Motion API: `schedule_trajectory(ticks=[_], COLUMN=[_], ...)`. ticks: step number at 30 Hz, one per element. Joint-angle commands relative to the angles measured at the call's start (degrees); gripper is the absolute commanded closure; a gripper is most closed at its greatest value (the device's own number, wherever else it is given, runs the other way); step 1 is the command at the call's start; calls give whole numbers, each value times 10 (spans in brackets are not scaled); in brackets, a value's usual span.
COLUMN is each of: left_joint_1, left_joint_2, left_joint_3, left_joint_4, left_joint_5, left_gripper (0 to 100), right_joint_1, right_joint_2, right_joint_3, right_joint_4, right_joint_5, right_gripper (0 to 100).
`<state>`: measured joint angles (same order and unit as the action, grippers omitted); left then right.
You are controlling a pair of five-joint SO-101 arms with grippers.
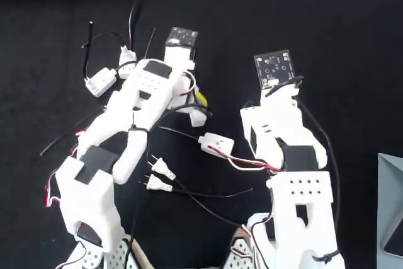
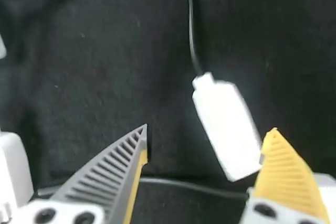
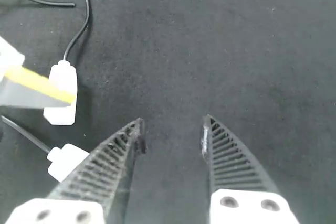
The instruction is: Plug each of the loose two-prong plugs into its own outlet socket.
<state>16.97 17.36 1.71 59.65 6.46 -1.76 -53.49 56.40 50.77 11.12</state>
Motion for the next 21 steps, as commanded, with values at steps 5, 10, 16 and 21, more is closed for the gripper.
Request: schedule_trajectory(ticks=[5, 10, 16, 21], left_joint_1=[23, 19, 20, 22], left_joint_2=[26, 67, 63, 7], left_joint_3=[-30, -33, -58, -103], left_joint_4=[-24, -25, 8, 106], left_joint_5=[17, 5, -48, -49], left_gripper=[668, 732, 856, 950], right_joint_1=[4, 4, 4, 3], right_joint_2=[-10, -10, -10, -10], right_joint_3=[-29, -29, -29, -29], right_joint_4=[-12, -12, -12, -12], right_joint_5=[1, 1, 1, 0], right_gripper=[822, 822, 822, 822])
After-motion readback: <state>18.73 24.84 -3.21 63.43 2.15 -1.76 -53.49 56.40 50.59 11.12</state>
